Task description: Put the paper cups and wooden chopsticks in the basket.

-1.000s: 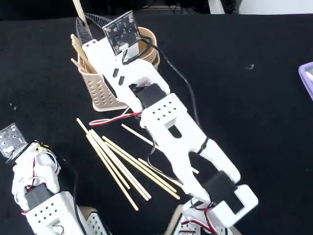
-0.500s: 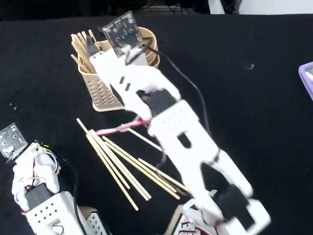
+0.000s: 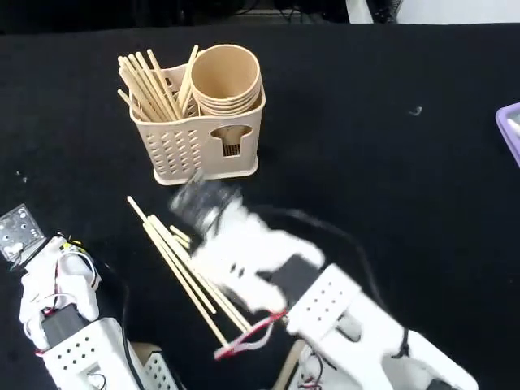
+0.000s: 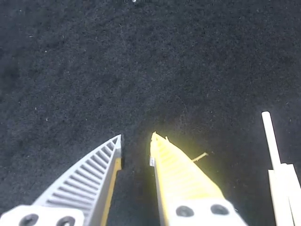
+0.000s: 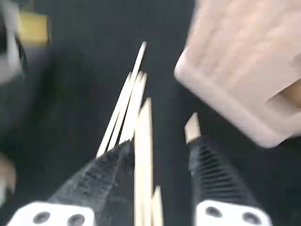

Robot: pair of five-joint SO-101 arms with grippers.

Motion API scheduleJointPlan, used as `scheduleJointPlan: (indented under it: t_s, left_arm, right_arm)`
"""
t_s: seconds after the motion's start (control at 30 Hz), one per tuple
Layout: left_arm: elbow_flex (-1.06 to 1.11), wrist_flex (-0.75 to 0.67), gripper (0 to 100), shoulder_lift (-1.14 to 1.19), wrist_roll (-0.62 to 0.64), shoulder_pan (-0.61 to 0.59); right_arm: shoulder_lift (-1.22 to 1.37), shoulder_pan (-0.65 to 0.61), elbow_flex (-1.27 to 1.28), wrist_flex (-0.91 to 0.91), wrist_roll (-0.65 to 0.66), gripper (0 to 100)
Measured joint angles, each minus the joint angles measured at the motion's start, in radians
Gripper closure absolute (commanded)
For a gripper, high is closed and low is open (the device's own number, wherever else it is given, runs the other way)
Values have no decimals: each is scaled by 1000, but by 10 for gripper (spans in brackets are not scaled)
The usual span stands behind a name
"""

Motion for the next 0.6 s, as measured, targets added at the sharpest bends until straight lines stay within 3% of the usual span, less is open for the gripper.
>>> scheduleJointPlan:
  t_s: [0.13, 0.33, 0.47, 0.6]
  left_arm:
    - [0, 0, 891, 0, 0, 0]
    - [0, 0, 891, 0, 0, 0]
    - [0, 0, 891, 0, 0, 0]
    - [0, 0, 891, 0, 0, 0]
  right_arm:
    - [25, -48, 178, -138, 6, 714]
    - [184, -12, 204, -180, 11, 720]
    - [285, -3, 163, -117, 32, 834]
    - [388, -2, 83, -15, 170, 904]
